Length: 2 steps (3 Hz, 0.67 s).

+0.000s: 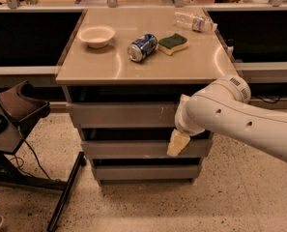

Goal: Open top drawer

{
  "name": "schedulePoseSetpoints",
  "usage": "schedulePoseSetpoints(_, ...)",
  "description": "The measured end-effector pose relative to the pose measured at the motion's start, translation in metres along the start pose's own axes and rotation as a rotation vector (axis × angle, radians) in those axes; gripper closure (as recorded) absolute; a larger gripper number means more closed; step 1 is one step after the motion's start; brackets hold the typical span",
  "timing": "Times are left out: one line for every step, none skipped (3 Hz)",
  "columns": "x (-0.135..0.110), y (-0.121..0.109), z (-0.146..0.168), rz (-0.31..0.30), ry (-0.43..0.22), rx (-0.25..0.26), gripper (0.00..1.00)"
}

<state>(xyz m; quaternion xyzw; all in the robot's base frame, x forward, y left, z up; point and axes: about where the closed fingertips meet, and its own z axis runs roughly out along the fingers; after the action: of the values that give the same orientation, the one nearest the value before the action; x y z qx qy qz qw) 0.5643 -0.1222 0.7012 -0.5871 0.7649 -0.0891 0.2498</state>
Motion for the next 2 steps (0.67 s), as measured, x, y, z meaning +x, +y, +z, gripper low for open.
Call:
schedulePoseSetpoints(0.004, -0.001, 0.032, 0.014, 0.012, -0.035, 0.00)
schedulePoseSetpoints(0.011, -0.028, 0.093, 0.064, 0.040, -0.020, 0.00)
